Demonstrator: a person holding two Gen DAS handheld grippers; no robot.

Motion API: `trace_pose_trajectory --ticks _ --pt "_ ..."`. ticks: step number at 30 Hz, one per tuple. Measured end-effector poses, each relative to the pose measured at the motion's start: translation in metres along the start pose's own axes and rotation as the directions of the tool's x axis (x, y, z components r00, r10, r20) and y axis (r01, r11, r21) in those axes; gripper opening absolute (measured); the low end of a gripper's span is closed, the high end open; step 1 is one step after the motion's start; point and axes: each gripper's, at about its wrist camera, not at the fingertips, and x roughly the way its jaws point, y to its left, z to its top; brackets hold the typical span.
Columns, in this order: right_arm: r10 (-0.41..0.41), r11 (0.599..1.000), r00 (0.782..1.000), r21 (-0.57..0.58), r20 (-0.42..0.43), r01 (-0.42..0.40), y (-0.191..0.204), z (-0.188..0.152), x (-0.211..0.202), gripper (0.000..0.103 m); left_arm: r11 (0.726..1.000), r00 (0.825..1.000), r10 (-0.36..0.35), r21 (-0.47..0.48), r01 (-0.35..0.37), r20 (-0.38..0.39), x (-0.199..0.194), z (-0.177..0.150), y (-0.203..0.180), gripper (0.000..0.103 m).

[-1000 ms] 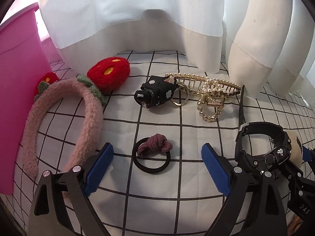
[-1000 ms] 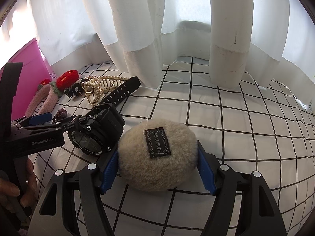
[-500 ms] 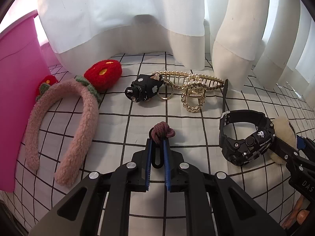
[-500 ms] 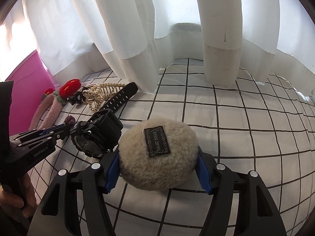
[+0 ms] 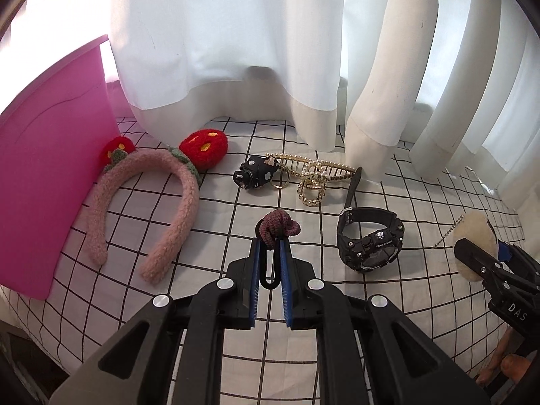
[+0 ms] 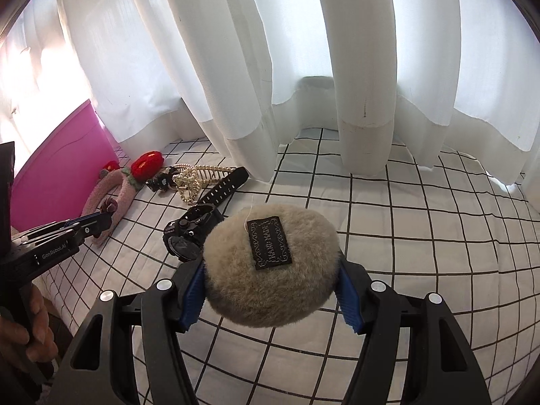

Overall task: Organize jewelry
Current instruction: 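Carry the hair tie and beige puff up over the pink tub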

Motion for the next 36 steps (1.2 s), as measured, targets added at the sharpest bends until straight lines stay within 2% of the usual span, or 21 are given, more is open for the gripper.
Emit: trace_pose_trajectory --ticks 4,9,14,18,24,29,31,36 --pt "0.040 0.999 0.999 -0.033 0.015 -0.040 0.005 0.013 -0.027 0.063 0.999 1.000 0.023 -0.028 -0.023 0.011 -0.035 0.013 -0.002 0.012" --pt "0.122 0.988 0.992 -0.100 0.043 -0.118 0.025 0.039 -0.061 0.063 0.996 0.995 0.069 -0.058 -0.065 0.066 -0.083 0.032 0.003 0.012" --pt "0.213 0.960 0.975 -0.200 0.066 -0.196 0.061 0.067 -0.082 0.063 0.984 0.981 0.139 -0.126 -0.123 0.134 -0.133 0.045 0.023 0.012" --pt "0.289 0.927 0.954 -0.269 0.075 -0.260 0.100 0.089 -0.089 0.063 0.969 0.967 0.200 -0.180 -0.171 0.155 -0.160 0.048 0.049 0.012" --pt "0.407 0.866 0.910 -0.349 0.072 -0.359 0.175 0.115 -0.084 0.063 0.931 0.940 0.300 -0.262 -0.252 0.162 -0.184 0.053 0.109 0.012" --pt "0.497 0.810 0.867 -0.386 0.051 -0.441 0.247 0.140 -0.070 0.063 0.896 0.915 0.373 -0.316 -0.312 0.156 -0.198 0.064 0.175 0.012" --pt "0.515 0.787 0.857 -0.414 0.033 -0.457 0.278 0.151 -0.060 0.063 0.878 0.902 0.405 -0.340 -0.337 0.152 -0.200 0.068 0.202 0.012" --pt "0.552 0.736 0.833 -0.450 -0.034 -0.505 0.352 0.173 -0.025 0.063 0.843 0.896 0.434 -0.393 -0.367 0.095 -0.183 0.077 0.263 0.013"
